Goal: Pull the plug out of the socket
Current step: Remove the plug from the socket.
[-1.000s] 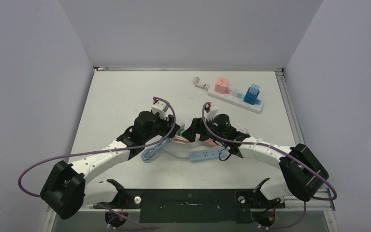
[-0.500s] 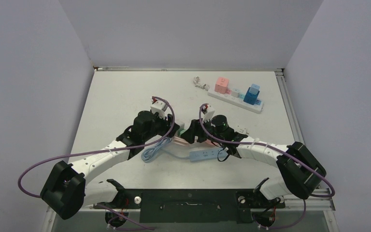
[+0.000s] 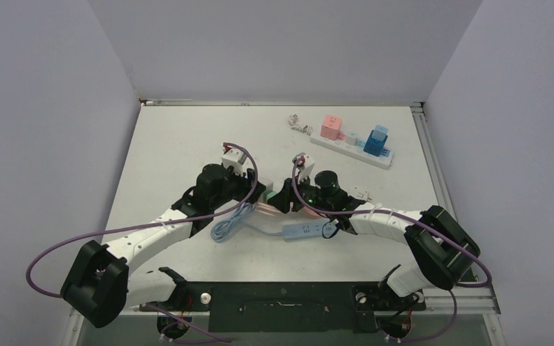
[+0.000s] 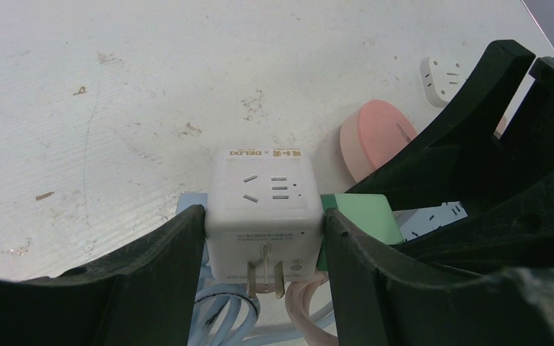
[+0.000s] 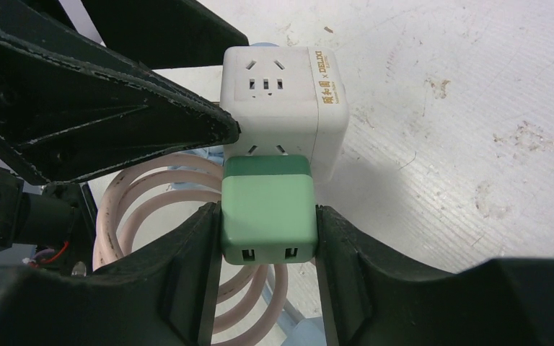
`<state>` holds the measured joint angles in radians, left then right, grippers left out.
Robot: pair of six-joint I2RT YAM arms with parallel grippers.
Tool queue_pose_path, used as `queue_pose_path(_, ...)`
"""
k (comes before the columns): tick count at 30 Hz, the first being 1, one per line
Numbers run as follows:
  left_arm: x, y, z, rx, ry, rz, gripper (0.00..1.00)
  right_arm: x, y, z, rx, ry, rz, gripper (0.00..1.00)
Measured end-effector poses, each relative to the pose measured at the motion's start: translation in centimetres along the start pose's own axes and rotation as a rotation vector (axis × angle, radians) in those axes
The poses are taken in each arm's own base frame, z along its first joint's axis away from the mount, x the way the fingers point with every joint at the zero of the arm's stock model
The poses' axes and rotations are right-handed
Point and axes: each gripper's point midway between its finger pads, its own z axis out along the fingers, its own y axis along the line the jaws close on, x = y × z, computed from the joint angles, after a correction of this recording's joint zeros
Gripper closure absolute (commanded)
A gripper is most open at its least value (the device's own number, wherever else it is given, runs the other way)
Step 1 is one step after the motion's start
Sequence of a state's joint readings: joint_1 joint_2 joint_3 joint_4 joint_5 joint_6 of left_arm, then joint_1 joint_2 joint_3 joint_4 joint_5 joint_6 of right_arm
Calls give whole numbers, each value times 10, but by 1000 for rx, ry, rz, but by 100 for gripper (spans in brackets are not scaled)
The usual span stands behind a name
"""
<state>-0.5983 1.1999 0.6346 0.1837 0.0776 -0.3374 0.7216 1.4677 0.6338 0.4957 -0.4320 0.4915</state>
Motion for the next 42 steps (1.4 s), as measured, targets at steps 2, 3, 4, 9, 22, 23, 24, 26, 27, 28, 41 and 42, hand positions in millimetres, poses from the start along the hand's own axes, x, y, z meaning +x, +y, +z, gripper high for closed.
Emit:
queue_pose_path(2,0,1,0,-1,0,-2,100,-1,0,1,-6,-6,-19,81)
queue_pose_path(3,0,1,0,0,0,-2,100,-1,0,1,-9,-11,-27,84)
queue_pose_path(4,0,1,0,0,0,-3,100,-1,-1,2,-13,-15,-36,85)
queue_pose_path(9,0,0,0,9,4,-3,100,1,-1,1,-34,-36,-48,91)
queue_pose_path(22,-26,-32,0,157,-90,-32,93,42,1,-1,-110,47,19,95)
queue_pose_path(23,-27,-33,0,163,-92,-30,81,41,2,-1,-113,45,18,95)
queue_pose_path(24,-28,-34,0,167,-91,-28,69,41,2,-1,-113,44,19,95)
queue_pose_path(26,-29,-35,0,165,-87,-15,50,42,1,-1,-110,44,20,95)
queue_pose_path(27,-31,-34,0,155,-85,-15,45,43,0,-1,-106,45,21,95)
queue_pose_path(28,-33,-34,0,149,-83,-7,40,44,-1,-1,-102,46,22,95)
queue_pose_path(41,-27,-31,15,111,106,24,4,40,-12,-15,-10,-13,-20,95)
queue_pose_path(42,-21,-30,18,111,137,18,4,39,-13,-15,-4,-17,-24,95)
